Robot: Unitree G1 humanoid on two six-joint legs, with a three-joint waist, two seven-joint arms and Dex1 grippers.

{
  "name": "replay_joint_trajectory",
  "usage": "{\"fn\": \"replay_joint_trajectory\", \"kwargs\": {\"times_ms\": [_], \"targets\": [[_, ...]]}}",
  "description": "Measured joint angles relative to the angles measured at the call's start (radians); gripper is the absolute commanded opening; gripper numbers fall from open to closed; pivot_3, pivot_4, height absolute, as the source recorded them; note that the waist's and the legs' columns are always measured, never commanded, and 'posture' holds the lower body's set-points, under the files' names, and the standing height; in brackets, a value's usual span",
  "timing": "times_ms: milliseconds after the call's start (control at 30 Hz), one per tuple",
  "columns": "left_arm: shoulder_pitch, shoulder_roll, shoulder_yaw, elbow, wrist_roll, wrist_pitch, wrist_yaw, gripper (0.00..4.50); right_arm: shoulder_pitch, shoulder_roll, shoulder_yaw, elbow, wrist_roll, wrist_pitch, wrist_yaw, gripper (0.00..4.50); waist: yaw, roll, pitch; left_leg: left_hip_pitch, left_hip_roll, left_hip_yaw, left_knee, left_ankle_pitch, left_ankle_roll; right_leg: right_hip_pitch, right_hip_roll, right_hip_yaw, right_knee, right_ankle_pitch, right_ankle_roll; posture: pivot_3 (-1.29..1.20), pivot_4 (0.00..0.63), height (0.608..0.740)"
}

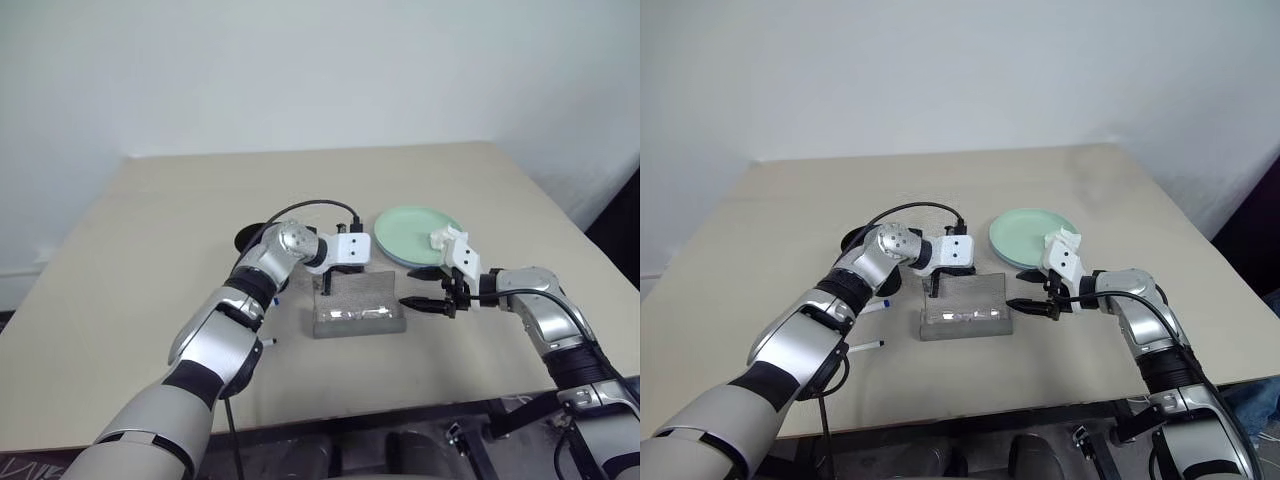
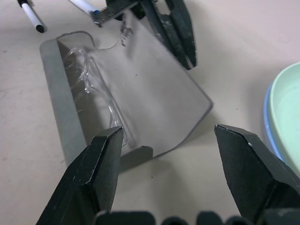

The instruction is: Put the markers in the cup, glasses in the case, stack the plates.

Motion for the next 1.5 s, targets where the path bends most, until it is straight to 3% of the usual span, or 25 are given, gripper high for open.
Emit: {"fn": "replay_joint_trajectory", "kwargs": {"times_ms": [300,500,900,1033,1233,1433,1500], "targets": [[0.151,0.089,0.043,-0.333,-0.147,0.149,-0.274,0.02,-0.003,0.007,0.004,0.014,-0.009,-0.009,-0.008,3.39,-0.001,0.000,0.000,0.000,0.000,0.000,0.000,-0.001,0.000,-0.001,0.000,0.001,0.000,0.000,0.000,0.00,0.000,0.740],[0.276,0.154,0.040,-0.589,-0.195,0.262,-0.361,0.02,-0.007,0.009,0.009,0.037,-0.021,-0.012,-0.002,3.39,0.000,0.000,0.000,0.001,0.000,0.000,0.001,-0.001,0.000,0.000,0.000,0.001,0.001,0.000,0.000,0.00,0.000,0.740],[0.361,0.225,0.020,-0.730,-0.230,0.347,-0.356,0.02,-0.013,0.008,-0.007,0.016,0.044,0.029,0.066,3.39,-0.001,0.000,0.000,0.001,0.000,0.001,0.001,-0.001,-0.001,0.000,0.001,0.002,0.001,0.000,0.000,0.00,0.000,0.740],[0.377,0.234,0.074,-0.797,-0.297,0.407,-0.330,0.02,-0.028,0.008,-0.007,0.016,0.046,0.031,0.062,3.39,-0.001,0.000,0.000,0.001,0.000,0.000,0.001,-0.002,-0.003,-0.001,0.000,0.002,0.001,0.000,0.000,0.00,0.000,0.740],[0.494,0.394,0.213,-1.013,-0.463,0.556,-0.349,0.02,-0.029,0.007,-0.007,0.018,0.044,0.028,0.049,3.39,-0.023,0.001,0.000,0.002,0.001,0.000,0.000,-0.003,-0.004,-0.001,0.001,0.002,0.002,0.000,-0.001,0.00,0.000,0.740],[0.664,0.595,0.285,-1.106,-0.520,0.633,-0.377,0.02,-0.026,0.007,-0.006,0.021,0.042,0.021,0.043,3.39,-0.030,0.001,0.000,0.003,0.001,0.000,0.000,-0.004,-0.007,-0.001,0.001,0.002,0.003,-0.002,-0.003,0.00,0.000,0.740],[0.704,0.638,0.296,-1.126,-0.540,0.652,-0.384,0.38,-0.027,0.008,-0.006,0.023,0.041,0.019,0.042,3.39,-0.026,0.001,0.000,0.003,0.001,0.000,0.000,-0.003,-0.008,-0.001,0.001,0.002,0.003,-0.002,-0.003,0.00,0.000,0.740]]}}
